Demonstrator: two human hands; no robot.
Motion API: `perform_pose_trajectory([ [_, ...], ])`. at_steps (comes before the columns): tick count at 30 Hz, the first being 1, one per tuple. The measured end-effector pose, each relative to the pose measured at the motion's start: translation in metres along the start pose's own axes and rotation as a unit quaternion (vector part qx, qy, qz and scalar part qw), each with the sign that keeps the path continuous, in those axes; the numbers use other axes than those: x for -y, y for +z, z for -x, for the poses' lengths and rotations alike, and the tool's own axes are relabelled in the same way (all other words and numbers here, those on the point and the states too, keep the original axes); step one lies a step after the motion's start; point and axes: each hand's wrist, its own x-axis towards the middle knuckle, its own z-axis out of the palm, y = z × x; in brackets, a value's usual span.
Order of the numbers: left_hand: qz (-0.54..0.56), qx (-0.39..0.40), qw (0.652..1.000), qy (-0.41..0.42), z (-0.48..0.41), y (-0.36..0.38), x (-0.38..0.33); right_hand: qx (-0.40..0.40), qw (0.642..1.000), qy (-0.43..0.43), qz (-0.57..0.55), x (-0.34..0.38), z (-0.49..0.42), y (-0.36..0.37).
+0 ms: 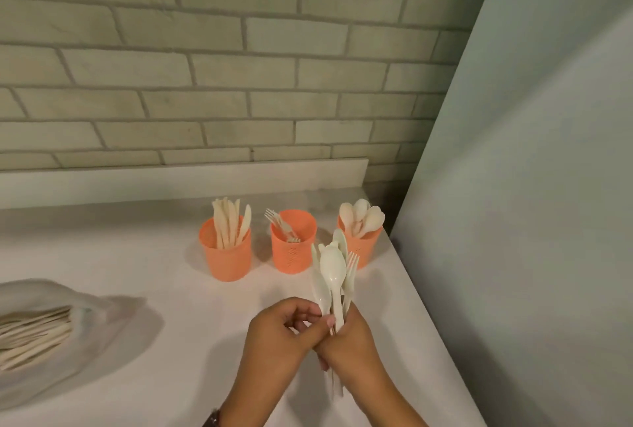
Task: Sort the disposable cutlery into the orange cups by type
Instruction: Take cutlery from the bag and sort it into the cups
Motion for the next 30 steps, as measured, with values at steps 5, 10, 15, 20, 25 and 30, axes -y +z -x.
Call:
perform_pose_trajectory([
  [5, 0.085, -0.035, 0.995, -0.023, -0.004, 0.019, -0.021, 0.036, 0.999, 0.010, 0.010, -0.004, -0.007, -0.028],
  [10, 0.026, -0.019, 0.999, -0.031, 0.000, 0.038, -0.022, 0.035, 0.999, -0.006, 0.023, -0.011, -0.015, -0.035],
  [15, -0.076, -0.046, 0.996, 0.016, -0.005, 0.048, -0.024, 0.001, 0.999, -0.044, 0.032, -0.019, -0.025, -0.034],
  [20, -0.126, -0.055, 0.990, 0.044, -0.014, 0.049, -0.025, -0.005, 0.995, -0.070, 0.073, -0.019, -0.035, -0.036],
  [25, -0.012, -0.038, 0.999, -0.011, -0.036, 0.036, -0.029, 0.030, 0.994, -0.054, 0.086, -0.015, -0.043, -0.039],
  [30, 0.129, -0.028, 0.990, -0.053, -0.062, 0.020, -0.039, 0.070, 0.997, 0.022, -0.021, -0.012, -0.048, -0.056],
])
